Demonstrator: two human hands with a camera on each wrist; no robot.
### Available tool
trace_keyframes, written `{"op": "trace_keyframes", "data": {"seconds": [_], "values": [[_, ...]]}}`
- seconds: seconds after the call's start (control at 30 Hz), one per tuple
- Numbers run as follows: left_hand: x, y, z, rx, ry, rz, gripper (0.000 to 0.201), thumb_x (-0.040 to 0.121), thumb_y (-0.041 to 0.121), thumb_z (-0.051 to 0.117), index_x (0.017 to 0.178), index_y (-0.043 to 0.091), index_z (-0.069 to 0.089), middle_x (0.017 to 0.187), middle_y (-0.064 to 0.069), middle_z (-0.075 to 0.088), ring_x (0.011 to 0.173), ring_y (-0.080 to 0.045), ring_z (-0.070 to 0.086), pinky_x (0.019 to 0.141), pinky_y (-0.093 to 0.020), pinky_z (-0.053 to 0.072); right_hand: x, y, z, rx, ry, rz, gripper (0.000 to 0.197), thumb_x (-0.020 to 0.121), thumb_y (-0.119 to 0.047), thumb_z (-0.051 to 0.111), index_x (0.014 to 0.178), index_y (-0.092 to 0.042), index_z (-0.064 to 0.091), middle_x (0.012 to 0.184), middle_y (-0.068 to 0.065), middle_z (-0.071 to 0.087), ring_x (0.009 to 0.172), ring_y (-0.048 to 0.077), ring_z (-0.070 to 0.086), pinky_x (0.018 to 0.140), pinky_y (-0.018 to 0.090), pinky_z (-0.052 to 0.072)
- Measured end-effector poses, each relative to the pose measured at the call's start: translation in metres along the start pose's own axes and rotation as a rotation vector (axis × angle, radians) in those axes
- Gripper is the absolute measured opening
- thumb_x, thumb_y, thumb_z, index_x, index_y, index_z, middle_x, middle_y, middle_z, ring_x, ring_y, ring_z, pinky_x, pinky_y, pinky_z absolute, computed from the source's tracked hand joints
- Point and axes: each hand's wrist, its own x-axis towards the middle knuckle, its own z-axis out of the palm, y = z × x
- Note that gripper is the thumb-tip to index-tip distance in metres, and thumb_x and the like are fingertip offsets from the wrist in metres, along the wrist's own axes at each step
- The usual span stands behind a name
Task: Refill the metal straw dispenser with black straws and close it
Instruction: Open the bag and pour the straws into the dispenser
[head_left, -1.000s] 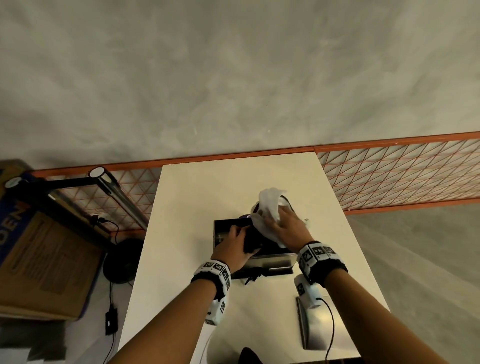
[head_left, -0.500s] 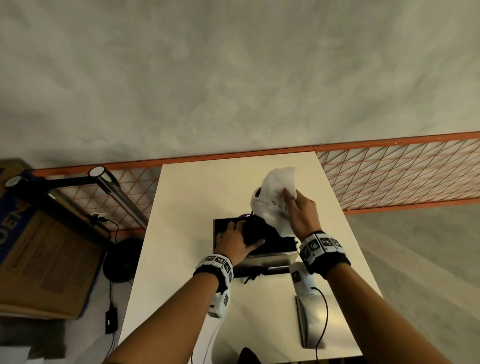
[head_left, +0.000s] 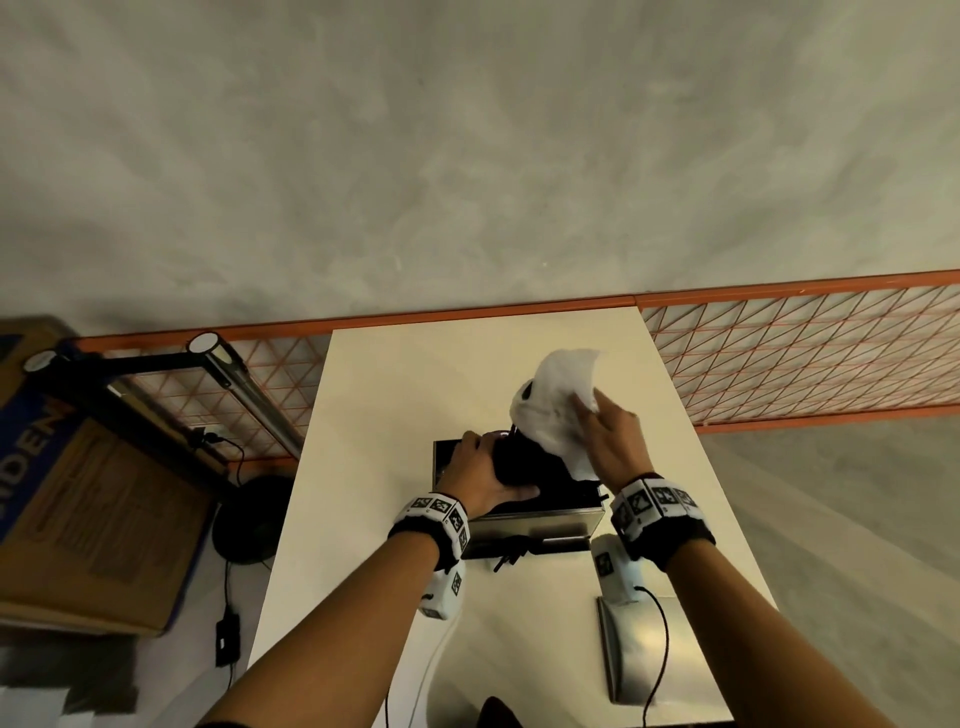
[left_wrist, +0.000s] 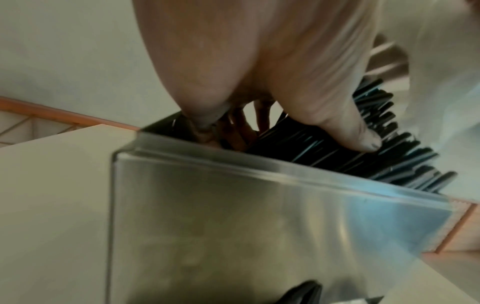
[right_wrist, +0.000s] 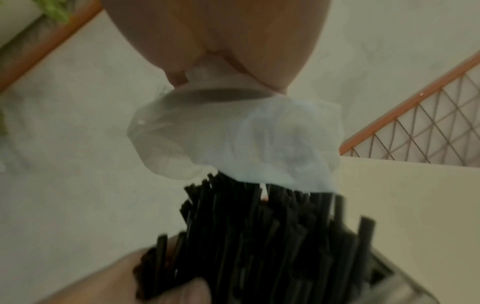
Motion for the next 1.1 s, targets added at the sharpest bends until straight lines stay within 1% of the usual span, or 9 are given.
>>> {"op": "trace_keyframes", "data": {"seconds": [0.1,0.17,0.33,0.47,0.6,0.8,0.9,0.97,1.1], "values": [[-0.013,0.000,-0.006,-0.113,0.053,0.049,0.112,0.051,0.084,0.070,0.145,0.028,0.046,0.134,-0.006,0.046,0.127,-0.027,0.051,0.112,-0.043,0.044,0.004,-0.012,-0.014,0.031,0.093,-0.035,0.029,0.101,-0.034,0.049,0.106,-0.010,0.066,0.093,0.011,0.071,0.085,0.027,0.065,0.076,0.038,0.050],[-0.020,-0.002,-0.007,-0.167,0.048,0.077,0.112,0.054,0.079,0.073,0.149,0.030,0.041,0.139,-0.005,0.042,0.132,-0.027,0.049,0.115,-0.043,0.041,0.006,-0.013,-0.017,0.029,0.088,-0.028,0.028,0.102,-0.034,0.048,0.103,-0.011,0.065,0.091,0.010,0.070,0.083,0.028,0.063,0.072,0.036,0.048],[-0.031,-0.005,-0.004,-0.188,0.007,0.094,0.116,0.063,0.067,0.085,0.157,0.037,0.024,0.151,0.001,0.033,0.142,-0.024,0.040,0.117,-0.047,0.039,0.001,0.000,-0.006,-0.120,-0.171,0.060,0.025,0.102,-0.033,0.045,0.113,-0.023,0.065,0.103,0.005,0.067,0.092,0.024,0.060,0.075,0.030,0.041],[-0.034,-0.005,-0.003,-0.194,-0.001,0.108,0.120,0.061,0.069,0.081,0.159,0.035,0.022,0.155,0.001,0.031,0.145,-0.026,0.038,0.119,-0.048,0.037,0.002,-0.003,-0.016,-0.041,0.008,0.042,0.033,0.102,-0.037,0.047,0.118,-0.015,0.065,0.101,0.008,0.069,0.094,0.026,0.064,0.076,0.032,0.048],[-0.036,-0.006,-0.003,-0.206,-0.005,0.108,0.119,0.061,0.070,0.080,0.159,0.038,0.020,0.156,0.001,0.030,0.145,-0.025,0.038,0.120,-0.050,0.036,0.011,-0.016,-0.038,0.019,0.162,0.006,0.035,0.102,-0.043,0.044,0.109,-0.015,0.066,0.087,0.011,0.070,0.075,0.026,0.064,0.060,0.029,0.044],[-0.037,-0.006,-0.002,-0.226,-0.008,0.120,0.119,0.063,0.066,0.084,0.159,0.039,0.020,0.156,0.002,0.031,0.146,-0.023,0.038,0.120,-0.049,0.037,0.015,-0.036,-0.054,0.042,0.237,-0.061,0.038,0.100,-0.048,0.044,0.097,-0.015,0.064,0.080,0.011,0.069,0.079,0.035,0.064,0.067,0.042,0.052],[-0.040,-0.006,-0.008,-0.279,0.000,0.128,0.116,0.063,0.066,0.087,0.157,0.042,0.023,0.157,0.004,0.031,0.146,-0.020,0.036,0.121,-0.045,0.035,0.013,-0.051,-0.057,0.196,0.246,-0.057,0.041,0.098,-0.052,0.046,0.100,-0.017,0.067,0.086,0.001,0.073,0.084,0.026,0.069,0.075,0.043,0.055],[-0.042,-0.004,-0.015,-0.293,0.007,0.133,0.111,0.068,0.060,0.089,0.157,0.038,0.026,0.157,0.003,0.034,0.145,-0.017,0.036,0.120,-0.037,0.033,0.015,-0.056,-0.054,0.328,0.235,-0.005,0.045,0.095,-0.056,0.049,0.101,-0.015,0.069,0.090,-0.001,0.075,0.088,0.021,0.071,0.082,0.044,0.057],[-0.047,0.003,-0.032,-0.317,0.024,0.117,0.107,0.075,0.055,0.087,0.159,0.027,0.029,0.154,0.001,0.040,0.143,-0.015,0.038,0.119,-0.033,0.034,0.011,-0.071,-0.038,0.521,0.132,0.107,0.047,0.090,-0.058,0.055,0.098,-0.015,0.073,0.095,0.011,0.075,0.090,0.034,0.072,0.084,0.057,0.056]]}}
